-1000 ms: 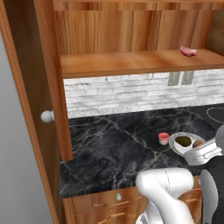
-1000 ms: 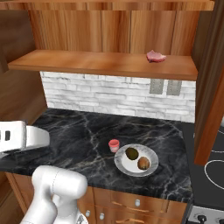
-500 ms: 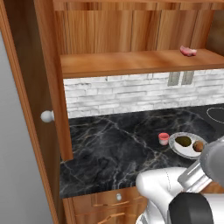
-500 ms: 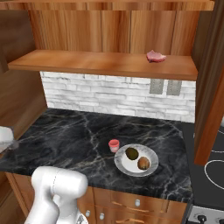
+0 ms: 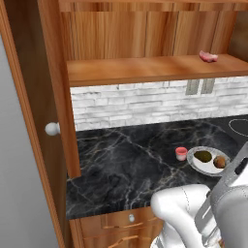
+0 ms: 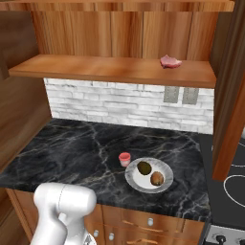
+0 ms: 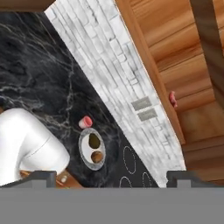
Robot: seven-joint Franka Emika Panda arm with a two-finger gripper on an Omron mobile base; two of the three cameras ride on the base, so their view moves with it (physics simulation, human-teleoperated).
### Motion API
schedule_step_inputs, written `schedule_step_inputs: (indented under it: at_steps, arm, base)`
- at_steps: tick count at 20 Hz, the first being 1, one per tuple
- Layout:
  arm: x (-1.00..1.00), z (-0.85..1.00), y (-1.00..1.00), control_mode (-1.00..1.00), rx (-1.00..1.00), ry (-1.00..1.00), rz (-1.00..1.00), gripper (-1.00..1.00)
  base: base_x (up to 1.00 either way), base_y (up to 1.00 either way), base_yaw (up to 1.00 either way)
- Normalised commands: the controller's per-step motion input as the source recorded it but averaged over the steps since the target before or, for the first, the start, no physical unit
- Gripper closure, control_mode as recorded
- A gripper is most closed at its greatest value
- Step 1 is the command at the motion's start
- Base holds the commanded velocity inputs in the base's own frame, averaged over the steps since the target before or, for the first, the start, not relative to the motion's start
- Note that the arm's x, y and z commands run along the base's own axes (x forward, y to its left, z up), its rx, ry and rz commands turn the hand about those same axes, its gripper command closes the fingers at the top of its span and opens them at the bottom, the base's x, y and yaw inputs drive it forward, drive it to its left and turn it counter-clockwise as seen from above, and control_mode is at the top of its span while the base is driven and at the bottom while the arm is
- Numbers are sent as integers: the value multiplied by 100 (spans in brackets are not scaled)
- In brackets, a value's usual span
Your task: Pick the avocado and bread from the counter and place them on the plate. Then pick the jam from the cabinet and place it next to the plate. Lastly close the cabinet door.
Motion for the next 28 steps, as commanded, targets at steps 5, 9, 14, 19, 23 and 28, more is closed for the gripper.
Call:
schedule_step_inputs:
  at_steps: [5,9,14,19,23,28]
  arm:
    - [-12,13,32,-100,-16,-12,13,-100]
    - [-11,0,23,-100,-13,-11,9,-100]
    - [-14,0,28,-100,-12,-12,6,-100]
    - [-1,1,27,-100,-13,-15,1,-100]
    - [-2,1,27,-100,-12,-16,0,-100]
    - [0,14,22,-100,-11,-16,0,-100]
  base:
    - [0,0,0]
    - [0,0,0]
    - [0,0,0]
    - [0,0,0]
    - [0,0,0]
    - [0,0,0]
